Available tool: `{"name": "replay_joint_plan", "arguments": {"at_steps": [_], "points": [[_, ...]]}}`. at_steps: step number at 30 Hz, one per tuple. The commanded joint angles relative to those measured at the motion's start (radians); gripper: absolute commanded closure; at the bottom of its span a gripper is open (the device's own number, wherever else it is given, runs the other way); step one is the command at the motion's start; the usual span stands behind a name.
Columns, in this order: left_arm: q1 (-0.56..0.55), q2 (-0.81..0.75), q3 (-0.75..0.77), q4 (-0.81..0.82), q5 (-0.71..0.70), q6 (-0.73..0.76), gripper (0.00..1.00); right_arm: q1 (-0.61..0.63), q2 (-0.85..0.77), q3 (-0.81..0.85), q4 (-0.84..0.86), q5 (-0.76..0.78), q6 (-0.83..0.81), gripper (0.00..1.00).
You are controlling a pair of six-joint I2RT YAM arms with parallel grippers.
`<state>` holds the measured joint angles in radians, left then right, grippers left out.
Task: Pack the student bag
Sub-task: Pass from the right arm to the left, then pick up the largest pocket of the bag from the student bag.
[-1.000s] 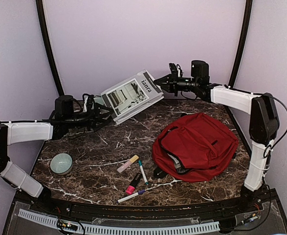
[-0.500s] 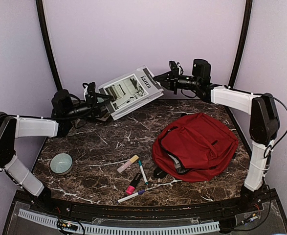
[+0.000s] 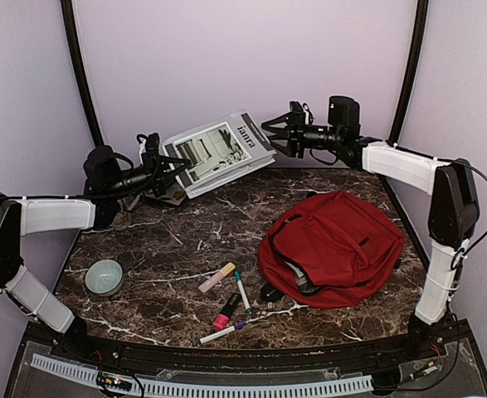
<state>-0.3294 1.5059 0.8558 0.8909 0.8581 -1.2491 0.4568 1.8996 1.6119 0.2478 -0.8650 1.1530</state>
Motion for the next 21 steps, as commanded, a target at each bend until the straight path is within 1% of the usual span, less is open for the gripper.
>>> {"name": "replay_joint_plan", "arguments": {"at_steps": [1, 2, 3, 5, 9, 13, 18, 21], "points": [[0.004, -0.091, 0.024, -0.096, -0.029, 0.062, 1.0, 0.001, -0.105, 0.08, -0.308, 0.128, -0.322, 0.16], [0.004, -0.106, 0.023, -0.122, -0.033, 0.075, 1.0, 0.003, -0.121, 0.087, -0.372, 0.167, -0.384, 0.05], [0.004, -0.116, 0.02, -0.151, -0.036, 0.092, 1.0, 0.005, -0.138, 0.089, -0.427, 0.198, -0.448, 0.01], [0.005, -0.134, 0.014, -0.203, -0.036, 0.121, 1.0, 0.009, -0.167, 0.085, -0.529, 0.254, -0.554, 0.0], [0.004, -0.154, -0.025, -0.237, -0.028, 0.139, 1.0, 0.029, -0.22, 0.047, -0.722, 0.379, -0.706, 0.0], [0.004, -0.152, -0.04, -0.292, -0.013, 0.182, 1.0, 0.09, -0.272, -0.013, -0.869, 0.494, -0.856, 0.0], [0.004, -0.133, -0.048, -0.334, 0.013, 0.238, 1.0, 0.196, -0.298, -0.039, -1.03, 0.595, -0.946, 0.0], [0.004, -0.124, -0.09, -0.289, 0.037, 0.212, 1.0, 0.253, -0.299, -0.046, -1.103, 0.691, -0.99, 0.0]]}}
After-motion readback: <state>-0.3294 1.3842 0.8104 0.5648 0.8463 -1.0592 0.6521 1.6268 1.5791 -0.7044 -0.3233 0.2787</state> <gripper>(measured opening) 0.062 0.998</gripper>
